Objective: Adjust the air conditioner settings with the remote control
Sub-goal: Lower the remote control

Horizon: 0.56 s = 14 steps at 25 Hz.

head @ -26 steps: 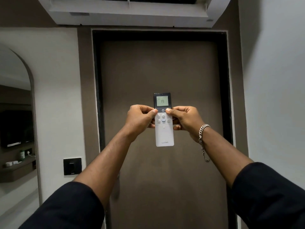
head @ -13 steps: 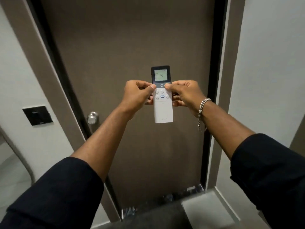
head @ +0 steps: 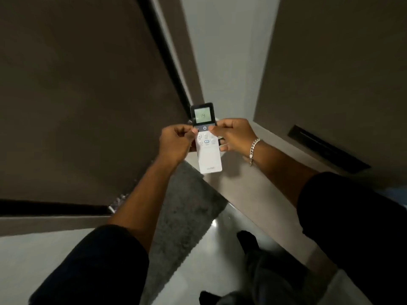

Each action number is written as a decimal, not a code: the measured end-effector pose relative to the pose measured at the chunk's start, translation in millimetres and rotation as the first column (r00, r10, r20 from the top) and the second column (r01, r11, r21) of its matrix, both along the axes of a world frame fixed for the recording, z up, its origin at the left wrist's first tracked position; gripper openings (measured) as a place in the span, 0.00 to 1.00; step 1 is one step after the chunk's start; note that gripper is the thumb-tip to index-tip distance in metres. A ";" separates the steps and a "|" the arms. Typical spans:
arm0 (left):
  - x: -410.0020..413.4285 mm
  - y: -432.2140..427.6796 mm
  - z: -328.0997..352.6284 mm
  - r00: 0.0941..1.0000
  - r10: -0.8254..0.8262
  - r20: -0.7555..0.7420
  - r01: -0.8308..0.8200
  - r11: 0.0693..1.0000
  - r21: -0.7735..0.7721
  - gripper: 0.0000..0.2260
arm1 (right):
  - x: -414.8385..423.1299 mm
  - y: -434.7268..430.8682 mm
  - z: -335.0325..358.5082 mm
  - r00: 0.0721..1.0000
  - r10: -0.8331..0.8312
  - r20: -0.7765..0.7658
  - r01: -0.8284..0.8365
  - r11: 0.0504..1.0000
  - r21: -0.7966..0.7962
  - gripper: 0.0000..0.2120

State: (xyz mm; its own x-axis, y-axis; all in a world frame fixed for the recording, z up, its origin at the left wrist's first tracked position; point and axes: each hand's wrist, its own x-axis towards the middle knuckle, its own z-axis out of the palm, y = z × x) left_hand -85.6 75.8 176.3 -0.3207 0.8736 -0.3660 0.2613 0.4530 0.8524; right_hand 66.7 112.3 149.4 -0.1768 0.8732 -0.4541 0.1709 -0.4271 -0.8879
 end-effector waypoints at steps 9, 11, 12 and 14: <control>170.0 -44.6 -274.8 0.970 -0.231 0.075 0.243 0.923 -0.297 0.09 | 160.9 -83.1 -256.2 0.900 -0.397 0.180 0.432 0.761 -0.484 0.07; 182.5 -52.7 -300.3 0.938 -0.340 0.059 0.342 0.894 -0.289 0.13 | 171.4 -92.5 -287.5 0.876 -0.426 0.225 0.477 0.703 -0.527 0.07; 186.2 -54.7 -308.0 0.918 -0.396 0.035 0.388 0.873 -0.296 0.15 | 174.3 -97.1 -298.5 0.859 -0.439 0.262 0.509 0.679 -0.529 0.06; 187.7 -56.5 -313.5 0.858 -0.513 -0.015 0.478 0.811 -0.337 0.16 | 176.3 -102.4 -316.4 0.841 -0.433 0.325 0.542 0.677 -0.498 0.02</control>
State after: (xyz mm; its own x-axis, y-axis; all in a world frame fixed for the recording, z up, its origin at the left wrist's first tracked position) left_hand 102.1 19.3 -137.3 0.0751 0.7694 -0.6343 0.5983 0.4741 0.6460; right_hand 243.0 9.9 -167.0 0.3262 0.3978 -0.8575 -0.0841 -0.8913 -0.4455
